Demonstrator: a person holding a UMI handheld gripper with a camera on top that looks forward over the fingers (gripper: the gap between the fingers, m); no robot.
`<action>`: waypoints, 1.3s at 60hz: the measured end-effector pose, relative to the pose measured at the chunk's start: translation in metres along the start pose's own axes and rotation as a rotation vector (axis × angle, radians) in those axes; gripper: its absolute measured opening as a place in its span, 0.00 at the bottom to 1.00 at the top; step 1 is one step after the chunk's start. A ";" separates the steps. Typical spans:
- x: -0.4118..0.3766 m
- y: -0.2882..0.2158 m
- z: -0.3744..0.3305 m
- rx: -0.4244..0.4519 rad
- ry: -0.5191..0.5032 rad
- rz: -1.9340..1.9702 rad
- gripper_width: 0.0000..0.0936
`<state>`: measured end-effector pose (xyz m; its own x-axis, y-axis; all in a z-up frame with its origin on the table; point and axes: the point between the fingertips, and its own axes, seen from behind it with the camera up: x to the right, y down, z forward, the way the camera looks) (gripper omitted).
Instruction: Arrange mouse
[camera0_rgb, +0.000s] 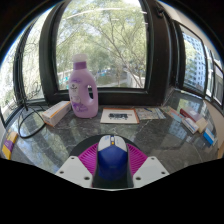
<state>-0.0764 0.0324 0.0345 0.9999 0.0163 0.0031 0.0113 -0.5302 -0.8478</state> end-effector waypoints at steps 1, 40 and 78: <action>-0.002 0.003 0.001 -0.012 -0.004 0.004 0.44; -0.015 -0.006 -0.112 -0.037 0.038 -0.007 0.92; -0.046 0.012 -0.248 0.007 0.025 -0.034 0.91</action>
<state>-0.1191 -0.1852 0.1560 0.9989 0.0132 0.0446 0.0449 -0.5234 -0.8509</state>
